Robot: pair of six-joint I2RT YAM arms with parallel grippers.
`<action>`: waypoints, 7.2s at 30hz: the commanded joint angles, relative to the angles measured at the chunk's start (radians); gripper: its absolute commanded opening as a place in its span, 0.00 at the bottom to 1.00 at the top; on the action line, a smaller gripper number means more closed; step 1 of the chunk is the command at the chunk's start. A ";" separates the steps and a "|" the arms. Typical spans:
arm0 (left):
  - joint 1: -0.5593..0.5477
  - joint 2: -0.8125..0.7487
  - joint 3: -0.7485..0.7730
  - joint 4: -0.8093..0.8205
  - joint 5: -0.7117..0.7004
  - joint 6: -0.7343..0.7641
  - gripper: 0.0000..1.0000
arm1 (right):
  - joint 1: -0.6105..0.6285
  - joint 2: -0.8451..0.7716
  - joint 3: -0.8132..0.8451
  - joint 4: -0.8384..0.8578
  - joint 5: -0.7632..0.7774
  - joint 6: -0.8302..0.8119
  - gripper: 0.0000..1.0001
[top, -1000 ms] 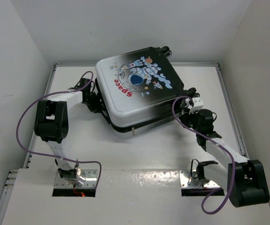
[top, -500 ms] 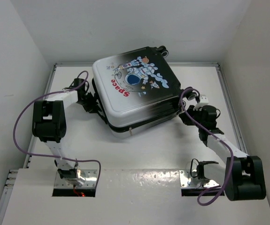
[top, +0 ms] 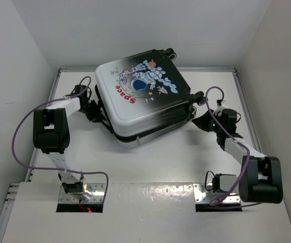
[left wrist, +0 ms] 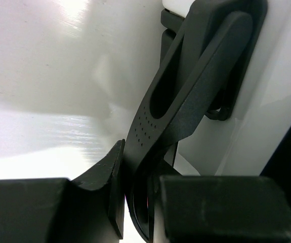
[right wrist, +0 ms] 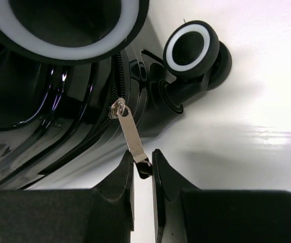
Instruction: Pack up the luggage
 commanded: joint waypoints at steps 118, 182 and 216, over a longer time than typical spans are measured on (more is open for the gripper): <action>0.284 0.511 0.638 0.013 -0.045 0.298 0.00 | 0.113 0.837 0.700 0.585 0.171 -0.048 0.00; 0.232 -0.185 0.035 0.392 -0.013 0.066 1.00 | 0.366 0.902 0.967 -0.601 -0.523 -0.341 0.00; 0.240 -0.040 0.509 0.496 -0.119 0.136 1.00 | -0.090 0.306 0.649 -0.168 0.377 -0.290 0.02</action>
